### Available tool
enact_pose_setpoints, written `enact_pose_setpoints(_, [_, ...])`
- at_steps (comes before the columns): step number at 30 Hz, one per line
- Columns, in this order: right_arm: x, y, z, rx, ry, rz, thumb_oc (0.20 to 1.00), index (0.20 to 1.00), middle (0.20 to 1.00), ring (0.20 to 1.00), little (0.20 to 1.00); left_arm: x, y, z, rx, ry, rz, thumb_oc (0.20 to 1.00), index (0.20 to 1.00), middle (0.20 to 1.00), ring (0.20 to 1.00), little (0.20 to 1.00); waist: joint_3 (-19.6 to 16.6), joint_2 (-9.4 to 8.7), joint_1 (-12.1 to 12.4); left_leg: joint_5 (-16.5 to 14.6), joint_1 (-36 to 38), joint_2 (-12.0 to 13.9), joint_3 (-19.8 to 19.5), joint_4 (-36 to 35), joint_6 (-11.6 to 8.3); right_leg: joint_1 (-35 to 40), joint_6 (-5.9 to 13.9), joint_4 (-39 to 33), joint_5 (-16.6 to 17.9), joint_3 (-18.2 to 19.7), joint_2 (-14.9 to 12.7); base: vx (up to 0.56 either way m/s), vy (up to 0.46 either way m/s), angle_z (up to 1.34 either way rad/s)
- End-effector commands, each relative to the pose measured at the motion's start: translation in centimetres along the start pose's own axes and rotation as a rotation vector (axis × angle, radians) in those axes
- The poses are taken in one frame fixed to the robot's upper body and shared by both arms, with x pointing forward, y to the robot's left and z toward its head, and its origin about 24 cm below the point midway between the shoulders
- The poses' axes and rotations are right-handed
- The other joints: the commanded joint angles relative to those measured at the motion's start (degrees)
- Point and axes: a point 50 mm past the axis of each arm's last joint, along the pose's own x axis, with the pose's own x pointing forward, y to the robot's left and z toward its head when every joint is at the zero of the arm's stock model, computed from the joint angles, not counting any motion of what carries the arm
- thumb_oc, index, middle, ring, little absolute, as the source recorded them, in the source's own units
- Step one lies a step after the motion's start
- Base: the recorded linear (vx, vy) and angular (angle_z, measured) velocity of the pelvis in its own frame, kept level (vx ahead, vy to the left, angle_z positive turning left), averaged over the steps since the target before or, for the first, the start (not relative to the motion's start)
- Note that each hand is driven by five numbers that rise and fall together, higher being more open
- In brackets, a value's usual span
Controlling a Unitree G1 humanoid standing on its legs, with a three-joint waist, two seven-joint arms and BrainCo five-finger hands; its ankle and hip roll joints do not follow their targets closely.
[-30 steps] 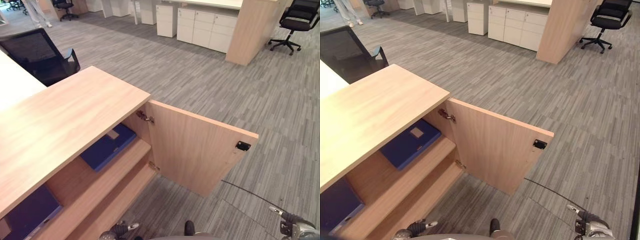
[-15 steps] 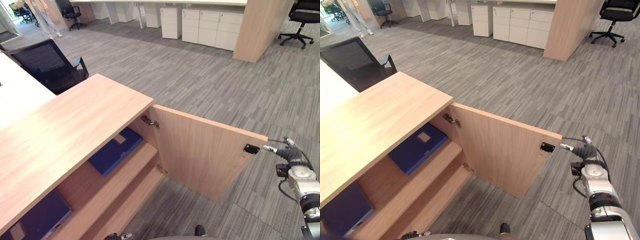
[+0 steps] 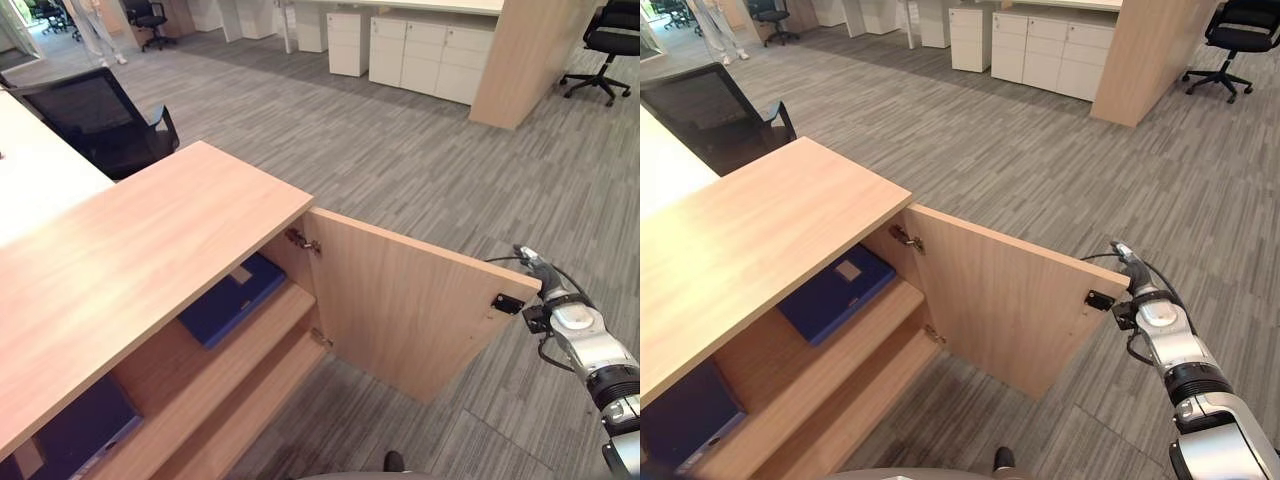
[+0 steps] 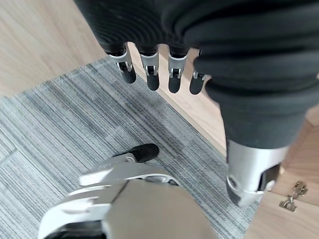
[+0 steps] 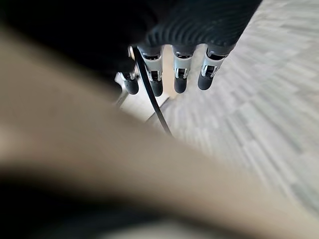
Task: Put the empty folder in the office cabinet
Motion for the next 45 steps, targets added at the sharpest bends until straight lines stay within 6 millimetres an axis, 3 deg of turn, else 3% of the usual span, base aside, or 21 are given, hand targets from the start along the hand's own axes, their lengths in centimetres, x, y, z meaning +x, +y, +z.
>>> enact_pose_setpoints(1, [0.6,3.0,4.7,0.075,-0.224,0.138,1.000,1.000,1.000,1.000,1.000,0.0,2.4,0.4,0.043,0.025,0.070,1.000,1.000,1.000,1.000,1.000,-1.34,-5.98,0.26,-3.06,-0.58,-1.82,-0.41,2.08,-0.02,2.08,2.55,0.40,-6.74,-3.07,-0.97,0.00,0.003,-0.03])
enact_pose_setpoints(3, [0.1,5.1,5.6,0.100,-0.274,0.250,1.000,1.000,1.000,1.000,1.000,0.0,2.3,0.4,0.042,0.023,0.063,1.000,1.000,1.000,1.000,1.000,-1.32,-6.11,0.42,-2.96,-0.70,-1.84,-0.41,2.04,-0.10,2.07,2.57,0.40,-6.81,-3.16,-0.97,0.00,0.000,0.00])
enact_pose_setpoints(5, [-0.1,5.8,6.0,0.097,-0.294,0.295,1.000,1.000,1.000,1.000,1.000,0.1,2.3,0.5,0.042,0.022,0.061,1.000,1.000,1.000,1.000,1.000,-1.49,-6.21,0.47,-2.79,-0.94,-1.86,-0.47,1.98,-0.09,1.92,2.54,0.40,-6.87,-3.20,-1.01,0.00,0.000,0.00])
enact_pose_setpoints(6, [-0.9,7.4,7.3,0.075,-0.347,0.421,1.000,1.000,1.000,1.000,1.000,0.1,2.5,0.6,0.040,0.018,0.061,1.000,1.000,1.000,1.000,1.000,-1.33,-6.30,0.56,-2.75,-0.85,-1.82,-0.52,1.97,-0.21,2.10,2.54,0.40,-6.94,-3.39,-1.02,0.00,0.005,-0.04])
enact_pose_setpoints(7, [-0.9,7.4,7.3,0.075,-0.347,0.421,1.000,1.000,1.000,1.000,1.000,0.1,2.5,0.6,0.040,0.018,0.061,1.000,1.000,1.000,1.000,1.000,-1.47,-6.33,0.52,-2.65,-1.03,-1.86,-0.54,1.94,-0.20,1.92,2.53,0.40,-6.89,-3.41,-1.06,0.01,0.005,-0.04])
enact_pose_setpoints(10, [-3.3,10.2,10.7,0.129,-0.463,0.756,1.000,1.000,1.000,1.000,1.000,0.2,0.9,3.3,0.044,-0.068,0.017,1.000,1.000,1.000,1.000,1.000,-1.73,-6.59,0.31,-2.18,-1.17,-1.85,-0.58,1.40,-0.46,1.82,2.56,0.40,-7.09,-3.86,-1.07,0.00,0.000,0.00])
enact_pose_setpoints(14, [-6.1,11.9,12.6,0.102,-0.532,1.019,1.000,1.000,1.000,1.000,1.000,0.1,-0.2,3.8,0.023,-0.096,-0.039,1.000,1.000,1.000,1.000,1.000,-1.54,-6.65,0.58,-1.92,-1.24,-1.76,-0.90,0.97,-0.61,1.79,2.71,0.40,-6.94,-4.24,-1.22,0.00,0.000,0.00])
enact_pose_setpoints(15, [-5.9,11.5,12.1,0.052,-0.501,1.015,1.000,1.000,1.000,1.000,1.000,0.1,0.6,2.3,0.003,-0.079,-0.031,1.000,1.000,1.000,1.000,1.000,-1.08,-6.43,1.36,-1.76,-1.70,-1.71,-1.41,1.15,-0.51,1.67,2.71,0.40,-6.68,-4.89,-1.40,-0.04,0.002,0.07])
enact_pose_setpoints(18, [-6.1,11.8,11.6,0.040,-0.483,1.046,1.000,1.000,1.000,1.000,1.000,0.0,1.4,0.8,0.013,-0.051,-0.032,1.000,1.000,1.000,1.000,1.000,-0.40,-6.43,2.35,-1.33,-2.32,-1.52,-1.94,1.28,-0.74,1.37,2.74,0.40,-6.70,-5.57,-1.40,-0.03,-0.017,0.30])
enact_pose_setpoints(21, [-6.5,12.6,12.2,0.050,-0.502,1.106,1.000,1.000,1.000,1.000,1.000,0.0,1.1,0.8,0.019,-0.047,-0.032,1.000,1.000,1.000,1.000,1.000,-0.26,-6.77,3.16,-0.75,-2.92,-1.18,-2.45,1.11,-1.02,0.95,2.48,0.40,-7.15,-6.04,-1.12,-0.02,-0.055,0.25])
enact_pose_setpoints(27, [-6.6,13.5,11.4,0.001,-0.469,1.140,1.000,1.000,1.000,1.000,1.000,-0.2,1.5,-0.7,-0.033,-0.032,-0.056,1.000,1.000,1.000,1.000,1.000,1.59,-6.23,5.32,0.58,-4.65,-0.11,-4.31,1.65,-1.72,0.67,2.02,0.40,-7.52,-7.55,-0.67,-0.03,-0.072,0.19])
enact_pose_setpoints(32, [-6.6,14.5,11.7,-0.005,-0.474,1.173,1.000,1.000,1.000,1.000,1.000,-0.1,2.0,-0.2,-0.052,-0.039,-0.030,1.000,1.000,1.000,1.000,1.000,3.78,-6.44,7.17,2.84,-7.97,0.92,-6.54,2.45,-2.84,-0.51,1.53,0.40,-7.77,-10.22,-0.65,-0.08,-0.094,0.25])
enact_pose_setpoints(33, [-6.5,15.1,11.5,0.047,-0.470,1.169,1.000,1.000,1.000,1.000,1.000,-0.1,3.4,0.2,-0.049,-0.015,0.030,1.000,1.000,1.000,1.000,1.000,4.79,-7.60,7.49,4.17,-10.97,1.55,-7.19,4.52,-3.69,-1.18,1.35,0.40,-7.94,-12.25,-1.10,-0.15,-0.185,0.58])
enact_pose_setpoints(34, [-6.6,15.3,11.7,0.067,-0.490,1.169,1.000,1.000,1.000,1.000,1.000,-0.1,4.4,0.6,-0.040,-0.005,0.073,1.000,1.000,1.000,1.000,1.000,4.95,-8.42,7.33,4.44,-12.18,2.21,-5.71,6.16,-3.89,-1.42,1.11,0.40,-7.92,-13.83,-1.54,-0.07,-0.204,0.82])
enact_pose_setpoints(36, [-6.8,15.9,11.6,0.102,-0.491,1.172,1.000,1.000,1.000,1.000,1.000,-0.2,5.6,0.8,-0.025,0.022,0.123,1.000,1.000,1.000,1.000,1.000,4.48,-9.52,6.54,2.28,-10.13,4.92,1.88,9.15,-4.30,-0.72,0.68,0.40,-8.95,-16.86,-1.88,0.00,-0.165,1.02])
enact_pose_setpoints(38, [-6.9,16.9,12.1,0.149,-0.512,1.164,1.000,1.000,1.000,1.000,1.000,-0.4,6.4,0.1,-0.017,0.055,0.154,1.000,1.000,1.000,1.000,1.000,4.49,-10.08,6.80,0.32,-9.07,5.72,4.92,13.25,-4.06,0.12,-0.11,0.40,-9.60,-19.15,-1.61,-0.02,-0.124,0.97])
enact_pose_setpoints(43, [-7.0,17.7,11.5,0.247,-0.490,1.136,1.000,1.000,1.000,1.000,1.000,-0.6,7.5,-0.6,0.020,0.098,0.187,1.000,1.000,1.000,1.000,1.000,3.41,-10.06,6.53,-2.00,-5.27,5.69,7.41,14.84,-4.52,1.06,-0.67,0.40,-9.90,-25.16,-2.10,-0.04,-0.016,0.74])
enact_pose_setpoints(45, [-7.0,18.2,10.4,0.316,-0.447,1.105,1.000,1.000,1.000,1.000,1.000,-0.8,8.0,-1.3,0.048,0.116,0.190,1.000,1.000,1.000,1.000,1.000,2.13,-9.15,6.44,-3.61,-3.03,3.13,5.11,11.77,-4.42,1.50,-0.73,0.40,-9.61,-27.65,-2.33,-0.03,0.122,1.23])
